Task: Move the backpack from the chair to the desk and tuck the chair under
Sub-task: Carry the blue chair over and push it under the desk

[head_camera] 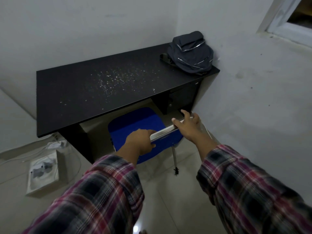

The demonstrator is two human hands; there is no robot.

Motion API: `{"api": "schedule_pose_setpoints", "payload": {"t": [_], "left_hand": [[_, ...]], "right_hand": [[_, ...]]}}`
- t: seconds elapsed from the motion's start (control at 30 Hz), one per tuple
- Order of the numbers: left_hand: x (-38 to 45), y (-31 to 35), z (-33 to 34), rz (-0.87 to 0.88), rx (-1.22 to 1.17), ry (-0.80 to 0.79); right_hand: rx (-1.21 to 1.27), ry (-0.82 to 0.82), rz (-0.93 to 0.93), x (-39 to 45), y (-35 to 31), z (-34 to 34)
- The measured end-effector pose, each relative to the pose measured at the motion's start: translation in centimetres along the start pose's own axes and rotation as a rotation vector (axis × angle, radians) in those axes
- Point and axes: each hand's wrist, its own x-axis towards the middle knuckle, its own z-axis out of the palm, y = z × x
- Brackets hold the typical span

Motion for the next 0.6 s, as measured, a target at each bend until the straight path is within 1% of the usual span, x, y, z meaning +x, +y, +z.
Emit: {"api": "schedule_pose_setpoints", "payload": {"t": [0.03,0.1,0.13,0.17,0.23,0.3,0.37,0.5,0.6], "left_hand": [[-0.3,0.1,0.1,0.028,0.028,0.098],[-0.9,0.4,0.9,0.157,0.103,0.358],[-1.2,0.6,1.3,0.211,0.123,0.448],[-1.5,0.9,1.8,0.233,0.126,0.49],[-1.5,1.1,2.6,0.205,0.149,0.451],[-1.3,1.0,3.2,0.138,0.211,0.379],[-1.0,1.0,3.3,0.089,0.255,0.362],[-0.3,1.0,3.2,0.016,0.298,0.412],[0.5,0.5,2.6,-0.036,0.347,0.427]], "right_hand": [[-0.111,0.025,-0.075,0.0,0.5,-0.1],[-0.25,0.074,-0.27,-0.2,1.6,-0.2],[-0.277,0.091,-0.361,-0.4,2.1,-0.2],[-0.298,0.106,-0.44,-0.4,2.7,-0.3],[-0.39,0.1,-0.577,-0.2,3.9,-0.5],[-0.551,0.077,-0.704,0.7,4.7,-1.1],[-0.655,0.077,-0.789,2.1,5.1,-1.5],[-0.652,0.28,-0.927,4.1,5.2,-0.9],[-0.608,0.353,-0.971,5.6,4.6,-0.2]]}}
